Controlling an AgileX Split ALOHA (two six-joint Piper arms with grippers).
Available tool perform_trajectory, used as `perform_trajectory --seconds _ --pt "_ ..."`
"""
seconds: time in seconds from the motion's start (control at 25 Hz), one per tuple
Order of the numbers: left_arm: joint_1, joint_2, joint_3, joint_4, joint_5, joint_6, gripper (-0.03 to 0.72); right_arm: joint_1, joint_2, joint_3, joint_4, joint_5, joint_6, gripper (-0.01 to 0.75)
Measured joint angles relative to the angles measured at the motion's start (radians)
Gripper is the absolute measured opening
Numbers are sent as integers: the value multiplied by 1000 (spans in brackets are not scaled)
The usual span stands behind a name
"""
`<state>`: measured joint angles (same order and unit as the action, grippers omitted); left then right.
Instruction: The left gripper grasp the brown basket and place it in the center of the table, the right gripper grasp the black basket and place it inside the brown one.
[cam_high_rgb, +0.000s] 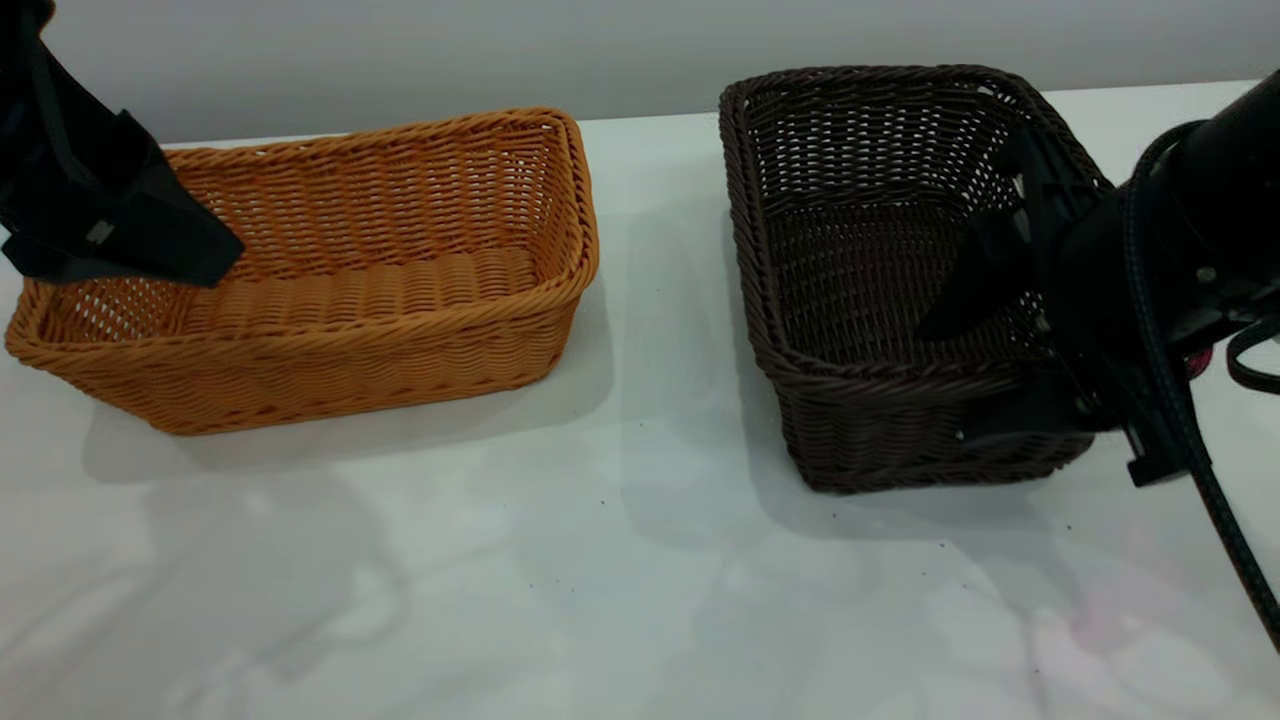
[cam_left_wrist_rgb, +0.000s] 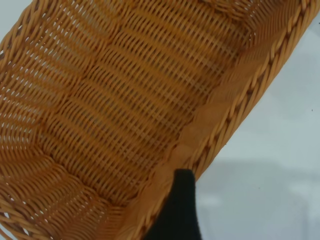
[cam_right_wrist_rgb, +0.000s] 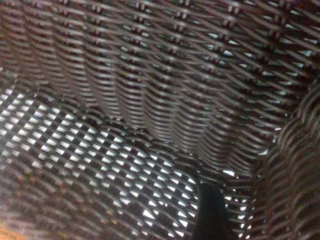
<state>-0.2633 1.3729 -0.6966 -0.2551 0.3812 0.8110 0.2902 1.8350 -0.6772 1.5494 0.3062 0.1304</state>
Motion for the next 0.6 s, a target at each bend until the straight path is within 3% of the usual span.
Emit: perform_trajectory --seconds 0.6 --pt "0 0 0 0 -2 1 635 0 85 2 44 -46 6 454"
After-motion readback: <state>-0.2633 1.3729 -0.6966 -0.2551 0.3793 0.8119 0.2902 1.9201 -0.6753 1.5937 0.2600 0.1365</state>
